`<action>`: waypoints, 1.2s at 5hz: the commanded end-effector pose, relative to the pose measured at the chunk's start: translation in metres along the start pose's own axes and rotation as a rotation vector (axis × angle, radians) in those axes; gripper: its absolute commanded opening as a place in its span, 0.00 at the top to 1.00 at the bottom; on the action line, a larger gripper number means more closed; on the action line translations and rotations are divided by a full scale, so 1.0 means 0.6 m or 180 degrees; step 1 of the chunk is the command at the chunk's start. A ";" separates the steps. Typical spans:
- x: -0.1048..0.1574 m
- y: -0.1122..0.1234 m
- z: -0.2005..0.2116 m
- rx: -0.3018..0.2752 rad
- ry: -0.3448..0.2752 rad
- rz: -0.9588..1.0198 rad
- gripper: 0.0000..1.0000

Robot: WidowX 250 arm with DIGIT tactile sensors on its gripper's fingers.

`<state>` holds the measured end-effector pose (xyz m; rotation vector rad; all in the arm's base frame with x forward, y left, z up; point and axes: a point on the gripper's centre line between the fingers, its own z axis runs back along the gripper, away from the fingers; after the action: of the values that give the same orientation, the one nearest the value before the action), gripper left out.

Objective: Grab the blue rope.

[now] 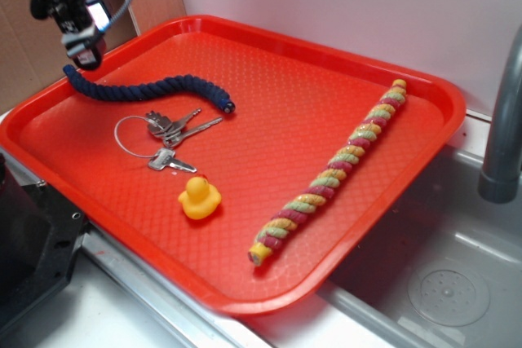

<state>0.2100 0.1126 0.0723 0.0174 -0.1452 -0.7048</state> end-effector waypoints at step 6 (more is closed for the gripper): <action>0.005 -0.005 -0.096 -0.0057 0.0377 -0.0685 1.00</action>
<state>0.2129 0.1142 0.0133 0.0393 -0.0111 -0.9042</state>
